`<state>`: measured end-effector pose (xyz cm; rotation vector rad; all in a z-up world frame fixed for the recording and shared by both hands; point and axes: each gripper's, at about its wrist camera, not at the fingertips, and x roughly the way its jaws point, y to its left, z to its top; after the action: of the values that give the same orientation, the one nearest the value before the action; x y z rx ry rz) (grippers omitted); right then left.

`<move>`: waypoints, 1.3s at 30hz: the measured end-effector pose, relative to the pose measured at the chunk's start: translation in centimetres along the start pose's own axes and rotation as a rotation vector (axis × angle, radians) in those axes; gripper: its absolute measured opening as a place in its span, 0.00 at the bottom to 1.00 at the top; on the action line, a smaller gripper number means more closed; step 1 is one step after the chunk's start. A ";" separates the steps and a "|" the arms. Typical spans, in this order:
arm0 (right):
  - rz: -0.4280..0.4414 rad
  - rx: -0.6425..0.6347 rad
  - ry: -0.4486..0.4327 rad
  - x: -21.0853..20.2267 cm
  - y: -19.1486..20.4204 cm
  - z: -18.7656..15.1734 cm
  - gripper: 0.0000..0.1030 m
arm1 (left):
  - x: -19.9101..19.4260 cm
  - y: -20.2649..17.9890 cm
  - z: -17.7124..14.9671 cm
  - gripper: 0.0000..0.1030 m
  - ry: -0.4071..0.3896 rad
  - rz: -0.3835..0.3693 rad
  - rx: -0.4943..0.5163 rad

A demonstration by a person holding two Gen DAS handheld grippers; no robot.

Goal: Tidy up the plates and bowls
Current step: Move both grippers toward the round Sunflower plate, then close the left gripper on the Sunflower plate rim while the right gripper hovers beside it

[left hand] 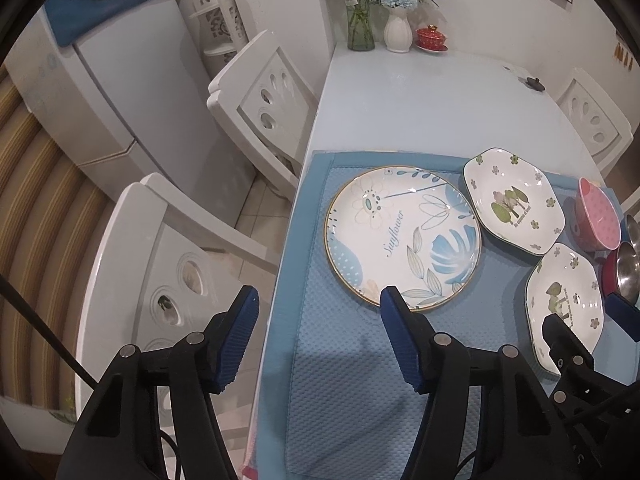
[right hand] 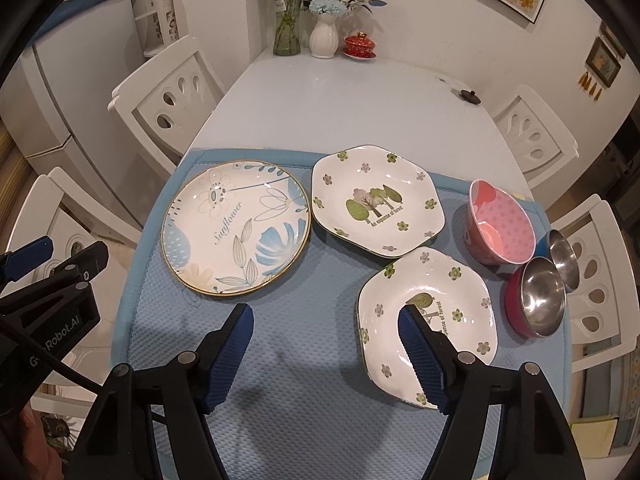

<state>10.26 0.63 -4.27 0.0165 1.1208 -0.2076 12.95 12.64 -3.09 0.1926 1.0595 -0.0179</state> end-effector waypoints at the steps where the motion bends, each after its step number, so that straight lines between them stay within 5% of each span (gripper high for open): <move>1: 0.001 0.001 0.001 0.1 0.0 0.1 0.71 | 0.1 0.0 0.0 0.59 0.003 0.001 -0.001; 22: 0.011 -0.005 0.061 3.6 0.9 1.2 0.70 | 3.7 -0.1 0.7 0.59 0.053 0.020 0.025; 30: 0.270 0.111 0.202 10.1 0.1 1.8 0.70 | 9.1 2.5 3.1 0.65 0.132 -0.040 -0.010; 39: 0.232 0.121 0.247 14.5 0.8 3.5 0.70 | 14.9 2.3 5.0 0.65 0.173 -0.120 0.016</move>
<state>19.54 -1.25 -15.76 0.2853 1.3392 -0.0662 24.81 15.20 -13.30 0.1467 1.2423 -0.1202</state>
